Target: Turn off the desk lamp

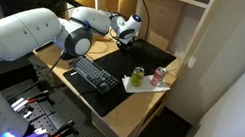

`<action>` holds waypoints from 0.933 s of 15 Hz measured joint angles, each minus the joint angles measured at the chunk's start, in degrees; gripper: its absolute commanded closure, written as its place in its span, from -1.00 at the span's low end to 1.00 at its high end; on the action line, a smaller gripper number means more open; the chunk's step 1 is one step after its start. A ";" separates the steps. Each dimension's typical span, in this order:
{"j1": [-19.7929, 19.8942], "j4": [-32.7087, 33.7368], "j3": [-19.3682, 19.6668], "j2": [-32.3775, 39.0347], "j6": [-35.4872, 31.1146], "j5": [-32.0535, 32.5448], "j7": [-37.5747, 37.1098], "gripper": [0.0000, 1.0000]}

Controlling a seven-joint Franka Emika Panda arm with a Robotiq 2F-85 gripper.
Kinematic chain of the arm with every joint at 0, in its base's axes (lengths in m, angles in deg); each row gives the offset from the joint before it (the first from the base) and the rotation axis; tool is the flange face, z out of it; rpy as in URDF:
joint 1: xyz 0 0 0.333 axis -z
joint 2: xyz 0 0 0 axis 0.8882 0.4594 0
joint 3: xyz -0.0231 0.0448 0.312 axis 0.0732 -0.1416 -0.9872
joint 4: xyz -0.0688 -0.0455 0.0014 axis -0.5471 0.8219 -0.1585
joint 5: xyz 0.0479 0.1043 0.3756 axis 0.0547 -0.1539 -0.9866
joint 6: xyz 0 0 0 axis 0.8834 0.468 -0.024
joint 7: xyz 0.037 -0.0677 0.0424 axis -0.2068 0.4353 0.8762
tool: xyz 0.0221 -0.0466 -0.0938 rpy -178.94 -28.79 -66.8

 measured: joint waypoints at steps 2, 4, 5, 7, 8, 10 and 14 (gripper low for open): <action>0.00 0.11 0.00 0.00 0.09 0.00 -0.02 0.90; 0.00 0.14 0.00 0.00 0.14 0.01 -0.03 0.44; 0.00 0.15 0.00 0.01 0.16 0.01 -0.04 0.07; 0.00 0.17 0.00 0.03 0.22 0.01 -0.06 -0.20; 0.00 0.19 -0.04 0.06 0.23 -0.04 -0.06 -0.32; 0.03 0.34 -0.29 0.17 0.12 -0.13 0.09 -0.60; 0.41 0.67 -1.62 0.42 0.26 -0.19 1.87 -1.00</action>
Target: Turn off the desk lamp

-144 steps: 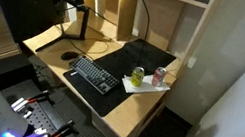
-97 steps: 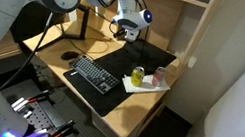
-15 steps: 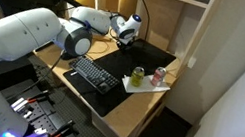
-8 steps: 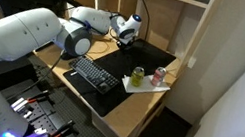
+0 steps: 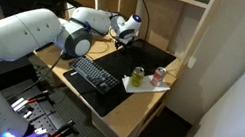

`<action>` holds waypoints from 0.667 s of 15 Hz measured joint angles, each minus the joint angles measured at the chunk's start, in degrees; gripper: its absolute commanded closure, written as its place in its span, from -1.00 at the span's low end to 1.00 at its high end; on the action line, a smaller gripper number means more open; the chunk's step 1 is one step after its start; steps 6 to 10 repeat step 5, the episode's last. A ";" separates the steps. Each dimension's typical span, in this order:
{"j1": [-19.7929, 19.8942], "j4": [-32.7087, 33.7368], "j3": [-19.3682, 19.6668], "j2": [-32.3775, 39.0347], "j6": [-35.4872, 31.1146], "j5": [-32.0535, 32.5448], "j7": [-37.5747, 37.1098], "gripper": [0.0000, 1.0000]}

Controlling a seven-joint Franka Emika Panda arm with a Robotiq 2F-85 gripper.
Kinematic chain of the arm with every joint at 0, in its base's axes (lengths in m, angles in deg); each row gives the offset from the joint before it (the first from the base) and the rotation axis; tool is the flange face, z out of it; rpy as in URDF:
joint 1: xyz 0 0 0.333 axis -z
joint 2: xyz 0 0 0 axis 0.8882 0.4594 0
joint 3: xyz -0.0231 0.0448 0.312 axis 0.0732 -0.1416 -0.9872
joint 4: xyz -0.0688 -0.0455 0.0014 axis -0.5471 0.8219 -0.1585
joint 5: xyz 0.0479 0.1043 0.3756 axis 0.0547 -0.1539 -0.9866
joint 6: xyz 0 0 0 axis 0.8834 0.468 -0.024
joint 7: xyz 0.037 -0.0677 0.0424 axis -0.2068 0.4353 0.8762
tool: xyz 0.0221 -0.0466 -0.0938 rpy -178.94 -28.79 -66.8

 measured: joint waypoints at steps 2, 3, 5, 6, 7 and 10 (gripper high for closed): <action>0.53 0.01 -1.20 0.05 0.55 -0.04 2.13 -1.00; 0.79 0.02 -1.68 0.08 0.63 -0.03 3.22 -1.00; 1.24 0.17 -2.43 0.25 0.63 -0.03 5.40 -1.00; 1.24 0.17 -2.43 0.25 0.63 -0.03 5.40 -1.00; 1.24 0.17 -2.43 0.25 0.63 -0.03 5.40 -1.00; 1.24 0.17 -2.43 0.25 0.63 -0.03 5.40 -1.00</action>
